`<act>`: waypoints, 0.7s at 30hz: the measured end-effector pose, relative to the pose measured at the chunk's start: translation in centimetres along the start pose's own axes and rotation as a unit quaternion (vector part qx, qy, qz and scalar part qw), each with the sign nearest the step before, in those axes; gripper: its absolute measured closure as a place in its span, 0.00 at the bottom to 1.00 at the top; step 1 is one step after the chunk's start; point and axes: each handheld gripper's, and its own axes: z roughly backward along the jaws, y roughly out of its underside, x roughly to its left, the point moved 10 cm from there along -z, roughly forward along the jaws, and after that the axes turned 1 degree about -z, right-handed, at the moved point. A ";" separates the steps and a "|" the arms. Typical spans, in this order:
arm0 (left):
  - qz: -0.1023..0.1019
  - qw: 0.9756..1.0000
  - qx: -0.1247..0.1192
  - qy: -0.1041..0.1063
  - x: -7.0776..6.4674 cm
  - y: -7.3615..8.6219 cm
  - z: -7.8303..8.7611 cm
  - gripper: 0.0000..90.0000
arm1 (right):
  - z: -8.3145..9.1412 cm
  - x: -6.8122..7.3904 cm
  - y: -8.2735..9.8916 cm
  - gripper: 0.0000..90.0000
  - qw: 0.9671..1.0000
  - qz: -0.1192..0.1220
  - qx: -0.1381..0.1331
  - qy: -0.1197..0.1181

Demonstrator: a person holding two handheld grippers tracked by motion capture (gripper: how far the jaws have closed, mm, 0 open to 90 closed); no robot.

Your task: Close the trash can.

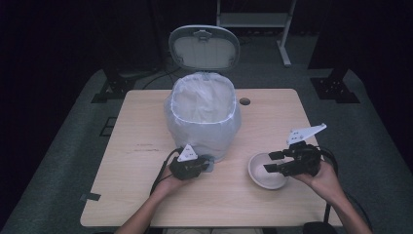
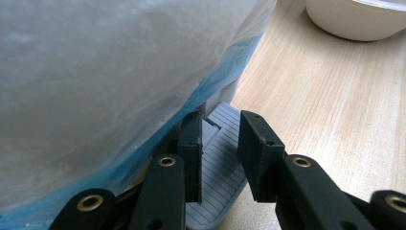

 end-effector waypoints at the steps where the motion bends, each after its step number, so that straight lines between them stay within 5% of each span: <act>1: 0.000 1.000 0.000 0.000 0.0 0.0 0.0 0.79 | -0.2 0.1 0.2 0.50 1.000 0.000 0.000 -0.002; 21: 0.000 1.000 0.001 -0.001 0.0 0.0 0.0 0.79 | -2.3 1.0 1.9 0.48 1.000 0.008 0.003 -0.009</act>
